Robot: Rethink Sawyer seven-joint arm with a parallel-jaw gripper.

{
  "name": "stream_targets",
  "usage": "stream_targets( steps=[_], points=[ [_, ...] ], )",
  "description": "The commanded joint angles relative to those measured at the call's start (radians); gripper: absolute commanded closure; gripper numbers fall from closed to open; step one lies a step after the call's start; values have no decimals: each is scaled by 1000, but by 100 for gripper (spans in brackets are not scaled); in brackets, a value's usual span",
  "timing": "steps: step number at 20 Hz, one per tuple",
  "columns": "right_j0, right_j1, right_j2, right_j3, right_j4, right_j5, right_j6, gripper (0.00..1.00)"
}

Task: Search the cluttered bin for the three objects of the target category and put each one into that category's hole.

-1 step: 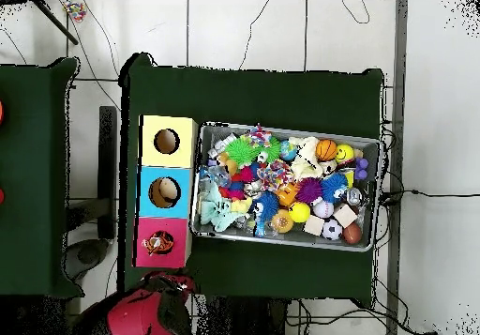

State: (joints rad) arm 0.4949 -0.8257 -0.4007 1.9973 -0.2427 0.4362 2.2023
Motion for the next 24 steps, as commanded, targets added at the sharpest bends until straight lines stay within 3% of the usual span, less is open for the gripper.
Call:
stream_targets(
  steps=[1,19,24],
  points=[
    [-86,-1,169,-22,66,2,56,100],
    [-17,-25,218,-29,120,31,140,100],
    [-59,-17,266,-22,155,25,104,100]
  ],
)
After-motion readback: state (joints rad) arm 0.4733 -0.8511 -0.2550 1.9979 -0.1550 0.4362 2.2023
